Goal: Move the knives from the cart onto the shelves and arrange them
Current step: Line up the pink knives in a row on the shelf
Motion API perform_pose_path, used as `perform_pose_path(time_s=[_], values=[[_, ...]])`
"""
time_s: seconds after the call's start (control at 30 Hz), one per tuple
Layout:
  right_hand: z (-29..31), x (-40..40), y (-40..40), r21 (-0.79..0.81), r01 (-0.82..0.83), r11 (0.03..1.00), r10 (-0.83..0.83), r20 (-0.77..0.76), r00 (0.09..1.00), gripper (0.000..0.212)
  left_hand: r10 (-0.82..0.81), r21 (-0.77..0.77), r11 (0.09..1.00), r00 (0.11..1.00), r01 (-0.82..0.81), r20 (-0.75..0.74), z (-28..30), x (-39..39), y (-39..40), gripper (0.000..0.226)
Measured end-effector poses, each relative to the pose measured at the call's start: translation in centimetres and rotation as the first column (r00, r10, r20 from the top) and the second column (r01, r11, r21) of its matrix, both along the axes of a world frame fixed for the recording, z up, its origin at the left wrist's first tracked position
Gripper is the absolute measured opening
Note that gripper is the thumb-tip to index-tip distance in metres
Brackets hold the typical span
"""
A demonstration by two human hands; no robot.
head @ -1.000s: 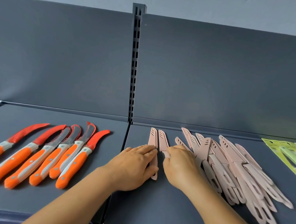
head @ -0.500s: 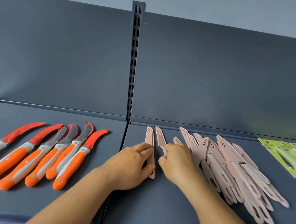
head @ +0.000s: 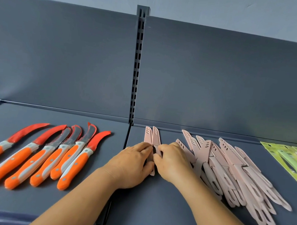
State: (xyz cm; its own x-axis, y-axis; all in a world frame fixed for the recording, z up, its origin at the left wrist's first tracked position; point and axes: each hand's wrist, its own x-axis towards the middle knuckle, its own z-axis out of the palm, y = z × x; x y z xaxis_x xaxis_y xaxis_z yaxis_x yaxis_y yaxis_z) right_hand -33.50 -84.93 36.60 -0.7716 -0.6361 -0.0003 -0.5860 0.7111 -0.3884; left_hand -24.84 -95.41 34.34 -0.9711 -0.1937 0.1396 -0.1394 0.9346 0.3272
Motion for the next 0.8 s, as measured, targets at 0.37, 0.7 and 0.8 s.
perform_pose_path(time_s=[0.37, 0.7, 0.8], values=[[0.3, -0.2, -1.0, 0.046, -0.061, 0.997, 0.063, -0.043, 0.997, 0.032, 0.042, 0.049, 0.998, 0.999, -0.042, 0.003, -0.1, -0.3, -0.8, 0.037], [0.6, 0.0, 0.1, 0.038, -0.063, 0.997, 0.065, -0.051, 0.997, 0.034, 0.015, 0.037, 0.999, 0.998, -0.013, -0.059, 0.5, -0.1, -0.2, 0.046], [0.9, -0.3, 2.3, 0.098, -0.044, 0.994, 0.059, -0.157, 0.986, 0.035, -0.054, -0.039, 0.998, 0.998, 0.053, -0.032, 0.4, -0.3, 0.5, 0.049]])
